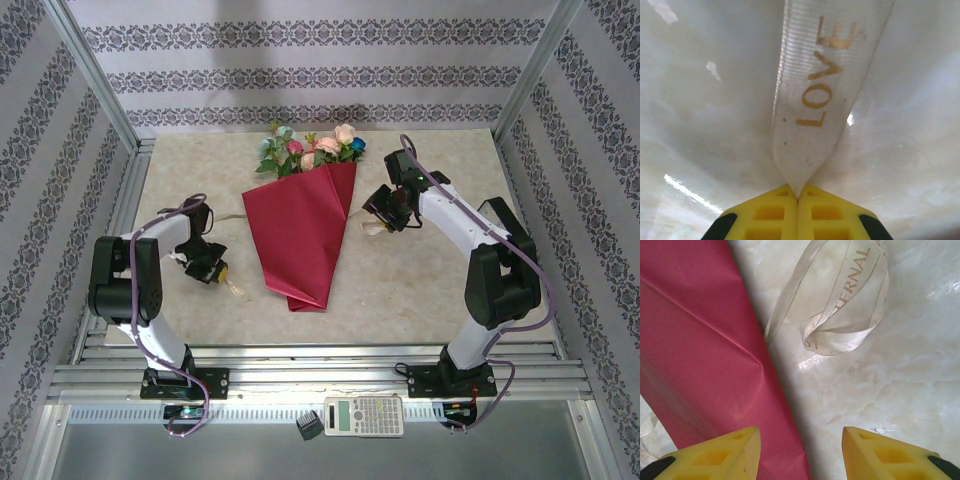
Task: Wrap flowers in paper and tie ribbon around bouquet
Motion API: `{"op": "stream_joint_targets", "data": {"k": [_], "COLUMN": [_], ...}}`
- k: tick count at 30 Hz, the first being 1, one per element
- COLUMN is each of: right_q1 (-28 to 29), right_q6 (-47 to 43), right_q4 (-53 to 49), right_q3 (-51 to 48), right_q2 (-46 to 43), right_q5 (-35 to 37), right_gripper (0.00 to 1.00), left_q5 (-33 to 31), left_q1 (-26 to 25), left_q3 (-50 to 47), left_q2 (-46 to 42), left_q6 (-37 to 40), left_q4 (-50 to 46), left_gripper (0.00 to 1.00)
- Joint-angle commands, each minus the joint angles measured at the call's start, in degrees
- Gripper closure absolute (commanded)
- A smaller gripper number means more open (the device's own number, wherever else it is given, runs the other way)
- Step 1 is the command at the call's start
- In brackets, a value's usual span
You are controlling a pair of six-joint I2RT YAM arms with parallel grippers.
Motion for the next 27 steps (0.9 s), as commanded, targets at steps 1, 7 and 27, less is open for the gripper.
{"op": "stream_joint_targets", "data": {"k": [1,7,27], "right_q1": [0.23,-0.39,-5.40], "right_q6": [-1.31,-3.05,-4.40], "right_q4": [-0.40,-1.55,-1.57], "right_q3": [0.28,1.53,-6.02], "right_q2": [-1.50,-1.93,-8.90], "right_q5": [1.70,2.83,1.60], "right_gripper": [0.53,0.54,0.56], "left_q5": [-3.40,2.24,13.93], "left_q1": [-0.94,-2.88,-23.44], "left_q3": [0.69,7.04,68.33], "left_q2": [-7.49,-23.77,17.48], "left_q6": [-1.76,-8.09,-26.48], "left_q4": [-1.09,-9.09,11.60], "left_gripper": [1.00,1.00,1.00]}}
